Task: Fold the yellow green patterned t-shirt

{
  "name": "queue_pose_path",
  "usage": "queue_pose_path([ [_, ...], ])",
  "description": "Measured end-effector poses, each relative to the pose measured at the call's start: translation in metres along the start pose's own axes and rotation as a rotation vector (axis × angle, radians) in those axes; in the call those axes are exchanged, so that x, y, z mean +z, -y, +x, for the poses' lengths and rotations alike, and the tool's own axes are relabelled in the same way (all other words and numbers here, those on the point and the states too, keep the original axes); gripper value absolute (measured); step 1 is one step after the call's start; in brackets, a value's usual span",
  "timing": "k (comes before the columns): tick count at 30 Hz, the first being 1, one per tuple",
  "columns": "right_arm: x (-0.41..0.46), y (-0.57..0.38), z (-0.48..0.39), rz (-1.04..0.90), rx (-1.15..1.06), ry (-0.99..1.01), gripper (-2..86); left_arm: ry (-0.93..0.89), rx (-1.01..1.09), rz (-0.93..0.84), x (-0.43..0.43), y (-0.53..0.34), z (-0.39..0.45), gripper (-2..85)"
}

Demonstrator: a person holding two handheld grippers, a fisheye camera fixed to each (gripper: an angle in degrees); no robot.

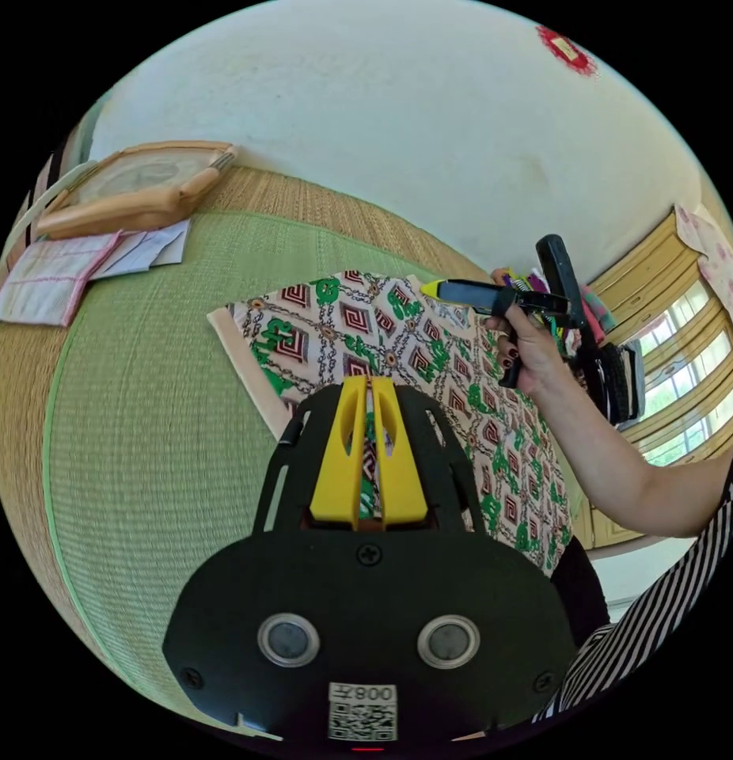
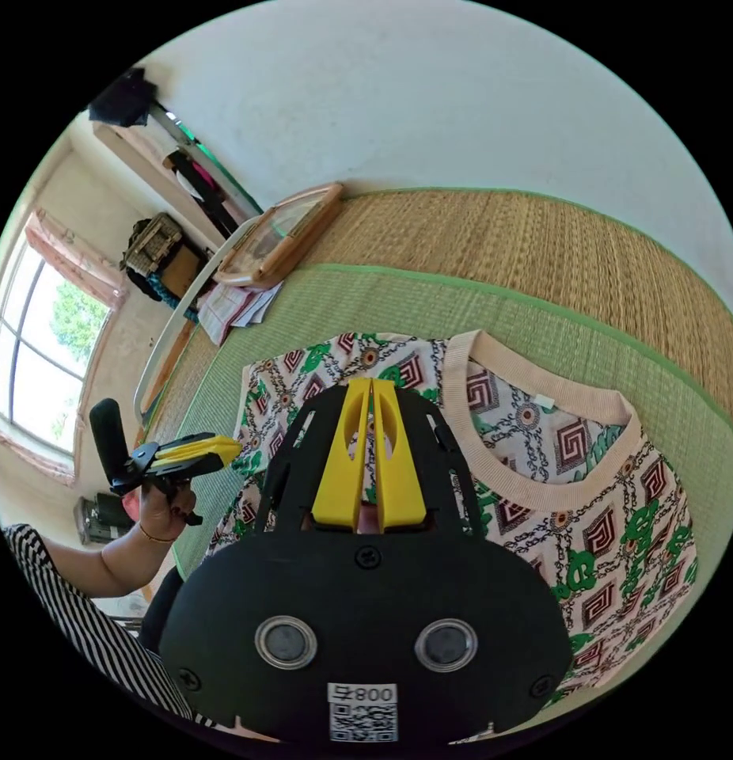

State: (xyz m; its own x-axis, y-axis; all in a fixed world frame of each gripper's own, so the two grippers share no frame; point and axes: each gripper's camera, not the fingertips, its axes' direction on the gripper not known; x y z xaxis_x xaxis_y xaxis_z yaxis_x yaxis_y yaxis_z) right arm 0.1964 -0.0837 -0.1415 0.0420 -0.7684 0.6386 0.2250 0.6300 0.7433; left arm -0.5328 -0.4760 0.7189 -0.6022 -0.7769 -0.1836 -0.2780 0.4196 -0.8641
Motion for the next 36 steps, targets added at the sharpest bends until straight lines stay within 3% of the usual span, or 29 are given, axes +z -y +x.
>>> queue_pose_path([
  [4,0.014,0.019,0.012,-0.075,0.022,-0.037,0.0,0.126,0.01,-0.083,0.023,0.016,0.004,0.3],
  [9,0.009,0.031,0.007,-0.094,0.026,-0.06,-0.1,0.148,0.001,-0.101,0.026,0.021,0.008,0.2],
  [15,-0.086,-0.013,0.028,0.041,0.072,-0.078,-0.1,0.083,0.075,-0.076,0.033,0.039,0.04,0.1],
  [19,-0.158,-0.061,0.087,0.075,0.255,-0.264,0.0,0.151,0.147,-0.081,0.057,0.066,0.063,0.1],
  [25,-0.19,-0.073,0.136,0.044,0.437,-0.309,0.0,0.238,0.153,-0.161,0.11,0.098,0.077,0.0],
  [36,-0.247,-0.047,0.1,0.05,0.386,-0.245,0.0,0.297,0.141,-0.122,0.153,0.115,0.115,0.1],
])
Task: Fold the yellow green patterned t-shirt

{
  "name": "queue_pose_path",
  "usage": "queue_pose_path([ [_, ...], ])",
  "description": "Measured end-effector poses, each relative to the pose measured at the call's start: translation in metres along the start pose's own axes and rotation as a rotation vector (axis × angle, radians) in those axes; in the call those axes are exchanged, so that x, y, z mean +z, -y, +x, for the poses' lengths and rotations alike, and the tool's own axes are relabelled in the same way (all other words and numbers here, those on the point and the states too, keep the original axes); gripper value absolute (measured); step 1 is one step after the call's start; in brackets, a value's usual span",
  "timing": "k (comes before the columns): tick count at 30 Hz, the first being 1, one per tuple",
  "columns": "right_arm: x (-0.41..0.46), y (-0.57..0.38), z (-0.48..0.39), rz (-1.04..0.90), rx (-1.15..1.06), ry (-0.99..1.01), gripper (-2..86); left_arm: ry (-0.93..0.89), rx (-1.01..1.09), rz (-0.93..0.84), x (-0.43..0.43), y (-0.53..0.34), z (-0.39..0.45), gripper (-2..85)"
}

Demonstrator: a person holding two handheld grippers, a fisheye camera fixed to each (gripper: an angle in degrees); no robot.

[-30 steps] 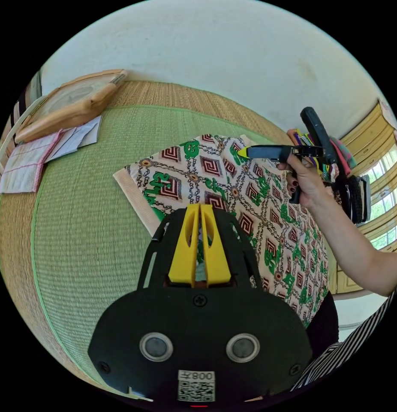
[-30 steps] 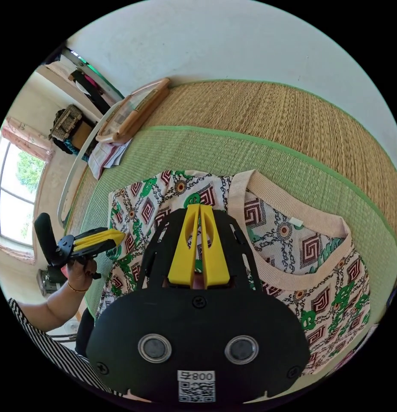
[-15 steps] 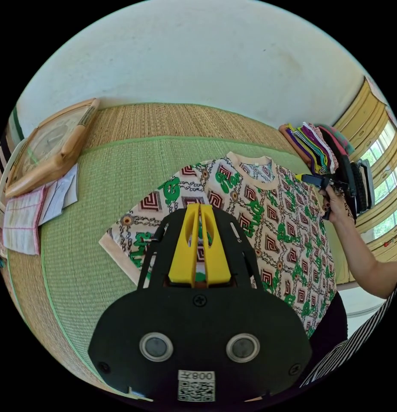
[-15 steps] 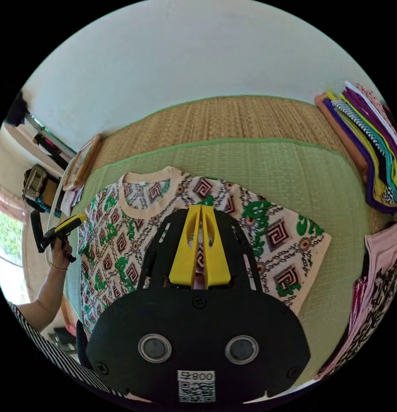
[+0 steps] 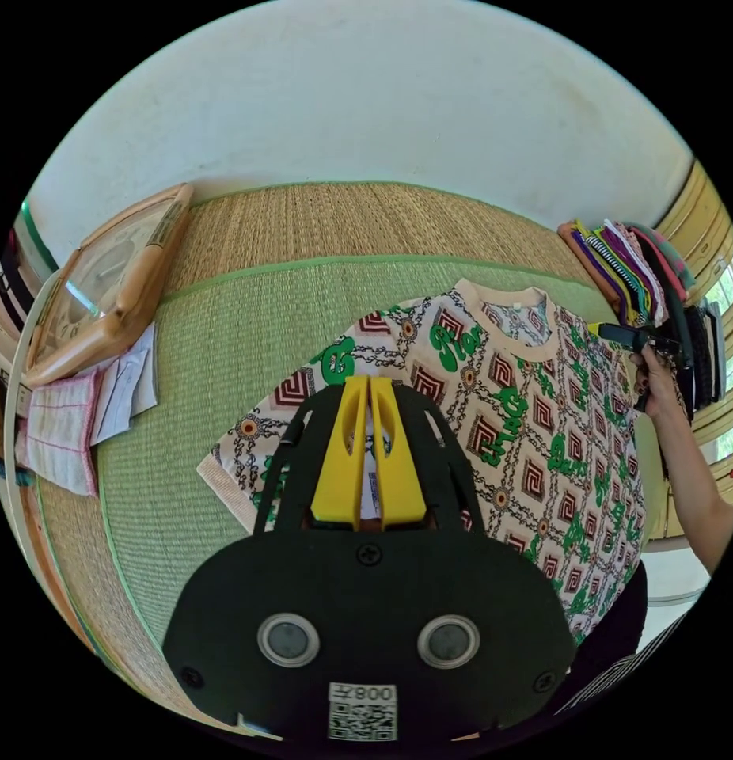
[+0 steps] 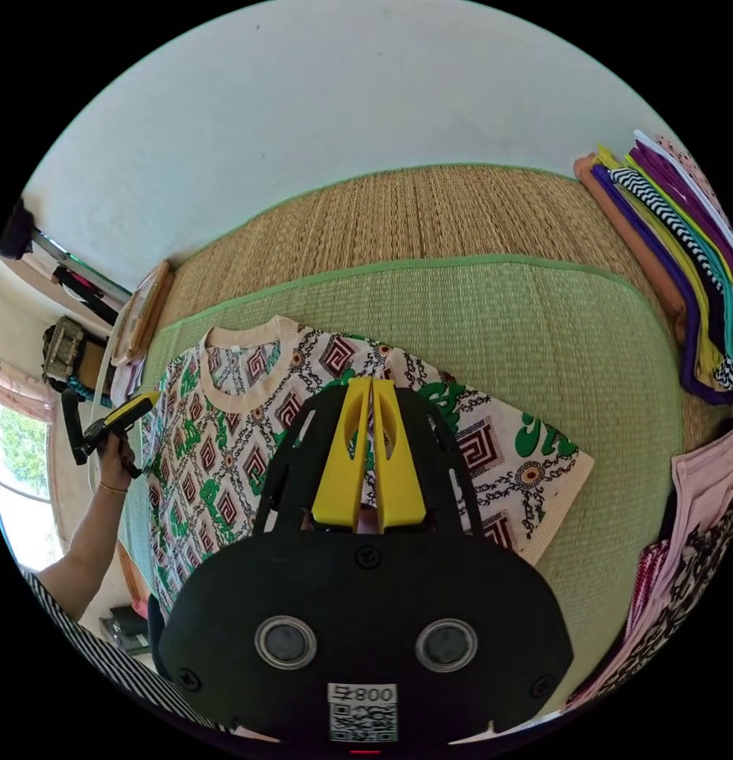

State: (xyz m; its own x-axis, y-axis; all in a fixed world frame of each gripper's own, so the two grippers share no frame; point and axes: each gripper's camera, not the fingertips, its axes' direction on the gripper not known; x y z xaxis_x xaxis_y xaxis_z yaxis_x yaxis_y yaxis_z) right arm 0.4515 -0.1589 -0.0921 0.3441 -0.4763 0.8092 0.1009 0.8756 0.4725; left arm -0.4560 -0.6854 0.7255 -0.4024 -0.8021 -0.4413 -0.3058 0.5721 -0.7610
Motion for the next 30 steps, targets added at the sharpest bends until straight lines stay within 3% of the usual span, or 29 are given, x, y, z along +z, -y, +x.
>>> queue_pose_path([
  [4,-0.062,-0.055,-0.003,0.052,-0.028,0.062,0.0,-0.011,0.021,0.03,-0.002,-0.016,0.02,0.1],
  [11,-0.115,-0.172,0.013,-0.002,0.075,-0.073,-0.1,0.046,-0.061,-0.048,0.035,-0.039,0.032,0.1],
  [17,-0.147,-0.186,0.021,0.032,0.151,0.038,0.0,0.058,-0.097,-0.062,0.066,-0.021,0.058,0.1],
  [23,-0.2,-0.217,0.008,0.131,0.145,0.026,0.4,0.05,-0.111,-0.095,0.101,-0.018,0.098,0.2],
  [30,-0.239,-0.251,0.004,0.187,0.156,-0.013,3.3,-0.149,-0.16,0.027,0.114,-0.015,0.14,0.6],
])
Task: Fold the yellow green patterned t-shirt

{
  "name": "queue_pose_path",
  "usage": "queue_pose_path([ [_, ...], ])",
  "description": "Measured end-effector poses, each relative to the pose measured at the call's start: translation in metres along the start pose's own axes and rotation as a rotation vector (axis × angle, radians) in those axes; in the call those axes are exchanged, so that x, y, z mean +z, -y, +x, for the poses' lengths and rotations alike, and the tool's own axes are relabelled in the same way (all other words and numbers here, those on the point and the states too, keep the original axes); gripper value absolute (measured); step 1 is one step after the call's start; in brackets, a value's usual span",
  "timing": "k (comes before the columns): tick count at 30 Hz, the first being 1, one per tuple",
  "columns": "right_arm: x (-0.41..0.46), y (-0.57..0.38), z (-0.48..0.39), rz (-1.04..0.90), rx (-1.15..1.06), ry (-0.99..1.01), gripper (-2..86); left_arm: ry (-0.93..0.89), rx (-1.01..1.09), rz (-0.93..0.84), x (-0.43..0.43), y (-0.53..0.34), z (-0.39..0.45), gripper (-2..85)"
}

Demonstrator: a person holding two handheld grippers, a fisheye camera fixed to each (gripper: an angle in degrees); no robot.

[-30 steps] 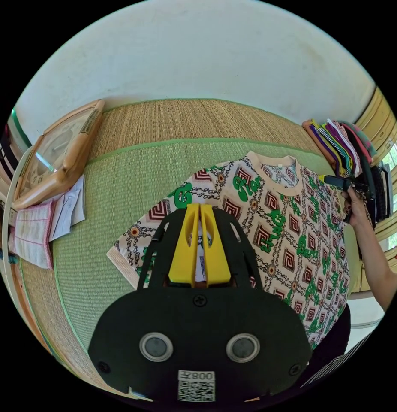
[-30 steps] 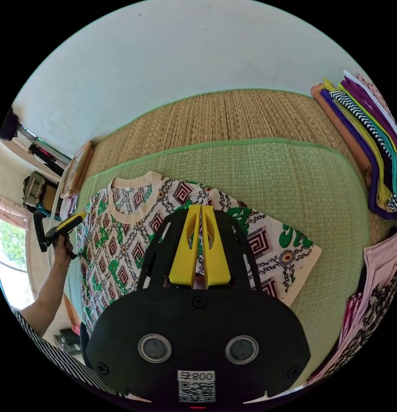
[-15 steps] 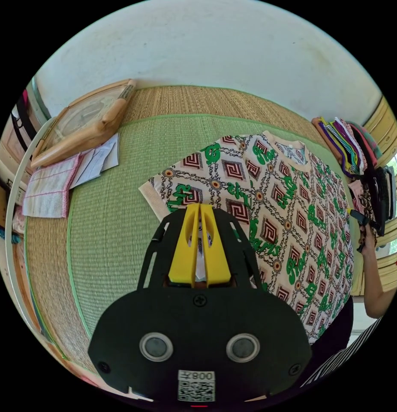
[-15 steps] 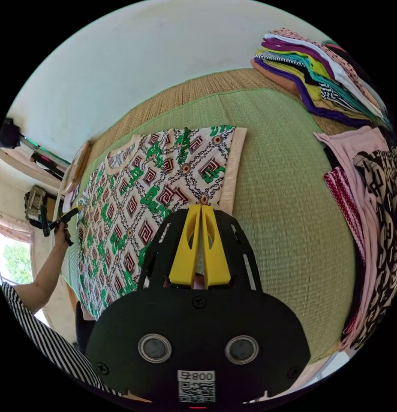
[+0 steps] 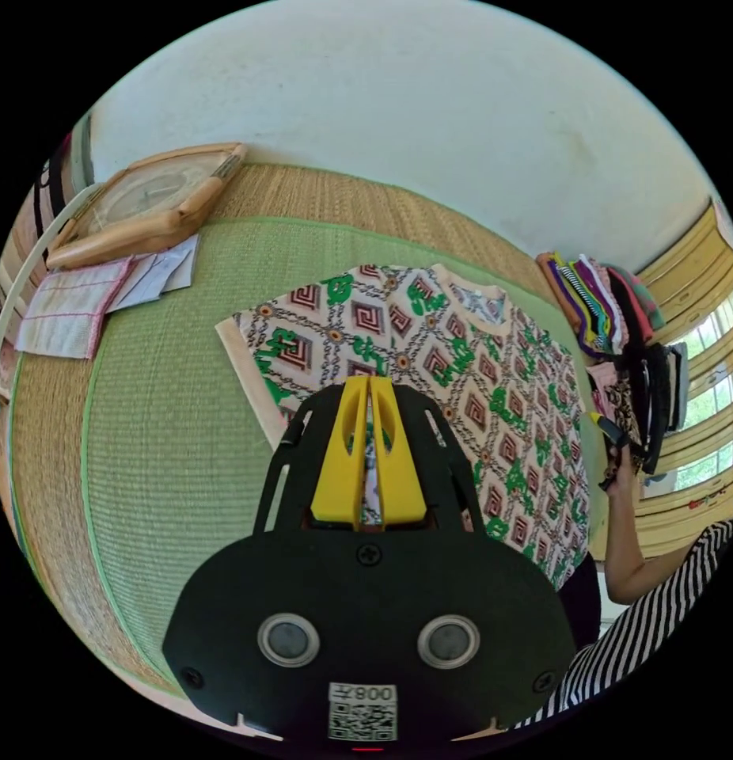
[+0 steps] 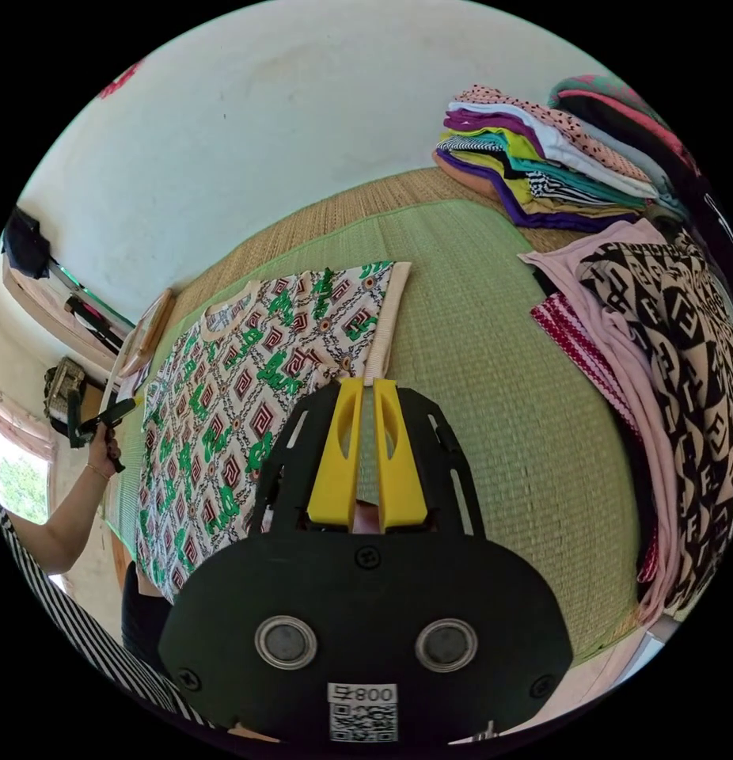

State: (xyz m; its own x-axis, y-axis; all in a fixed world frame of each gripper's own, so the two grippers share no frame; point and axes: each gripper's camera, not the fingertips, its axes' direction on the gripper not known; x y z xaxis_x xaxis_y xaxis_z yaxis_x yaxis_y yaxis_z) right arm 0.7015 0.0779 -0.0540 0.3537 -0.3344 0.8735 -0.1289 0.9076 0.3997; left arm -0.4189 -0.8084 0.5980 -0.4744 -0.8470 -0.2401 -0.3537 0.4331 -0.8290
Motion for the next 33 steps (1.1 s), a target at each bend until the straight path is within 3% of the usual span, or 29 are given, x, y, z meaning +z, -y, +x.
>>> queue_pose_path([
  [8,-0.019,-0.013,0.0,-0.013,-0.033,0.041,8.1,-0.288,0.256,-0.152,0.104,0.013,0.151,3.1],
  [15,-0.039,-0.013,0.003,0.0,-0.028,0.107,7.7,-0.403,0.517,-0.21,0.2,0.057,0.302,5.5],
  [23,-0.058,-0.01,0.007,-0.036,-0.02,0.117,4.3,-0.287,0.763,-0.266,0.308,0.091,0.462,8.5],
  [33,-0.078,-0.011,0.012,-0.046,-0.022,0.172,2.2,0.03,0.869,-0.284,0.405,0.102,0.559,7.3],
])
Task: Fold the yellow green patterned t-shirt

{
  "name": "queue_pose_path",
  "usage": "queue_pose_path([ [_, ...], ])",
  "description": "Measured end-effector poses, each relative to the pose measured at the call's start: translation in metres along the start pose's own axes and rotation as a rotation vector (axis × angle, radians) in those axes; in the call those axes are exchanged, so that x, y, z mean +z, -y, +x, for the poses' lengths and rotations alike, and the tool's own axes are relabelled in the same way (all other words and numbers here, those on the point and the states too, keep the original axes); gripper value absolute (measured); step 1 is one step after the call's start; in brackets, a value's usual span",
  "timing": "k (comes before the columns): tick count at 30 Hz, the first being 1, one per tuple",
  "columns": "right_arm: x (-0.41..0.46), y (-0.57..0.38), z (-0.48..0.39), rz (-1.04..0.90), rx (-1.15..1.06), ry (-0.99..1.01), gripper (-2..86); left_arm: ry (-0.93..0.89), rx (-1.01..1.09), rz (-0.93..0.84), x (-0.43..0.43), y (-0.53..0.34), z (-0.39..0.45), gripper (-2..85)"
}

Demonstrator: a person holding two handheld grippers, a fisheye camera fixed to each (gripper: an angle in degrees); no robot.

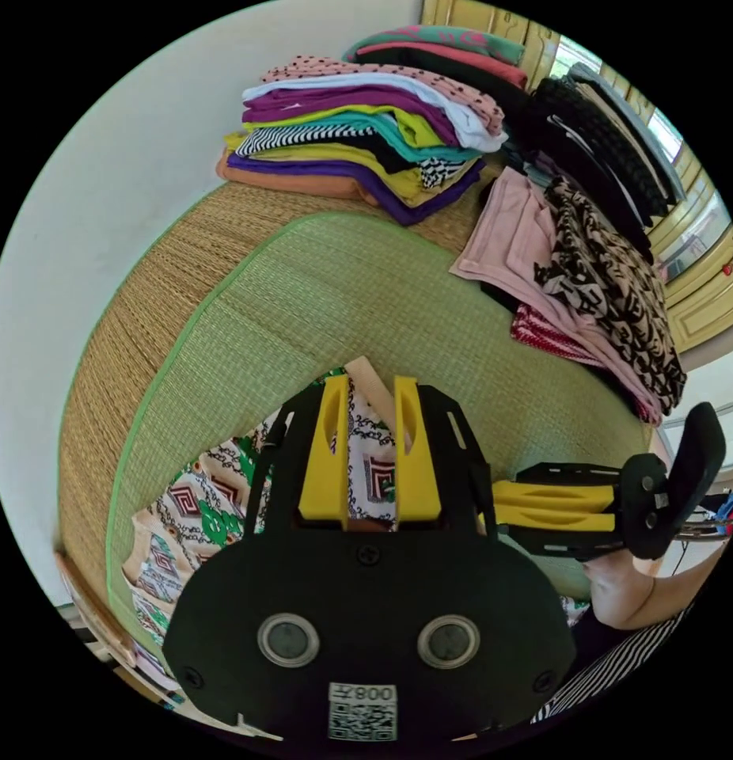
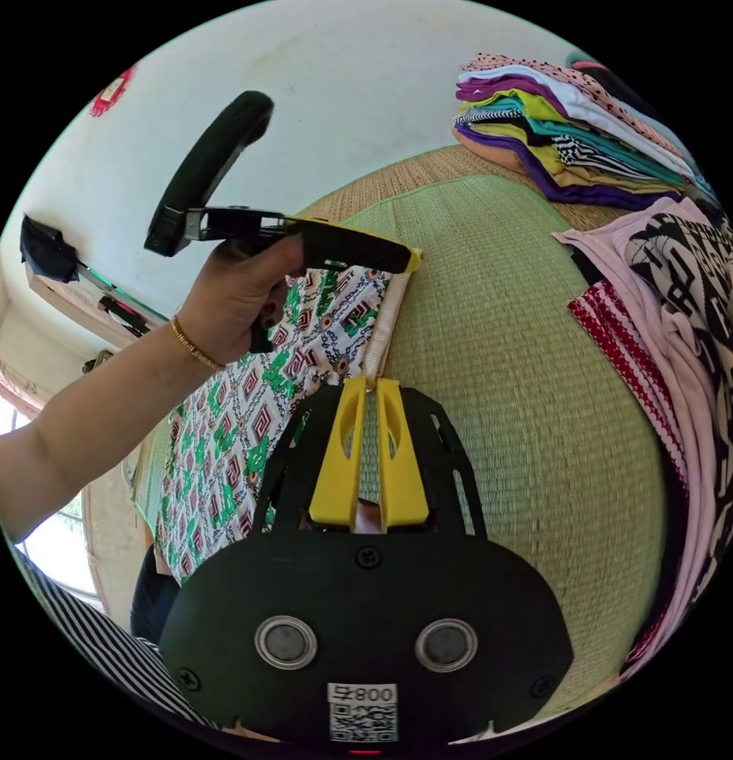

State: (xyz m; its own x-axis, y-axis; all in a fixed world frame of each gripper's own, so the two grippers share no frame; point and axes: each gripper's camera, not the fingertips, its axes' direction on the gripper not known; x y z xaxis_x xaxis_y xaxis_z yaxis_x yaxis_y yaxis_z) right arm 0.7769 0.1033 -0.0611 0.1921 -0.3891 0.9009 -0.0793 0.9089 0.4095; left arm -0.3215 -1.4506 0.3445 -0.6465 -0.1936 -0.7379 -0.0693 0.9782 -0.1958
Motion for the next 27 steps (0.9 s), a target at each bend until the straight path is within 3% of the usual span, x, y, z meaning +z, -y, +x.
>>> queue_pose_path([
  [2,-0.005,-0.001,0.005,-0.003,0.009,0.032,1.8,0.086,0.005,-0.005,0.013,0.011,0.008,4.2],
  [6,-0.013,-0.002,0.008,0.0,0.015,0.045,1.2,0.067,0.008,0.011,0.022,0.022,0.008,2.4],
  [12,-0.031,-0.004,0.002,0.048,-0.035,0.037,0.7,-0.124,-0.124,0.164,0.008,0.015,-0.03,1.5],
  [17,-0.053,-0.006,-0.004,0.14,-0.099,0.19,0.7,-0.339,-0.291,0.283,-0.001,-0.02,-0.088,1.4],
  [27,-0.018,0.005,-0.029,-0.029,-0.224,0.249,0.9,-0.439,-0.488,0.256,0.033,-0.085,-0.158,2.3],
])
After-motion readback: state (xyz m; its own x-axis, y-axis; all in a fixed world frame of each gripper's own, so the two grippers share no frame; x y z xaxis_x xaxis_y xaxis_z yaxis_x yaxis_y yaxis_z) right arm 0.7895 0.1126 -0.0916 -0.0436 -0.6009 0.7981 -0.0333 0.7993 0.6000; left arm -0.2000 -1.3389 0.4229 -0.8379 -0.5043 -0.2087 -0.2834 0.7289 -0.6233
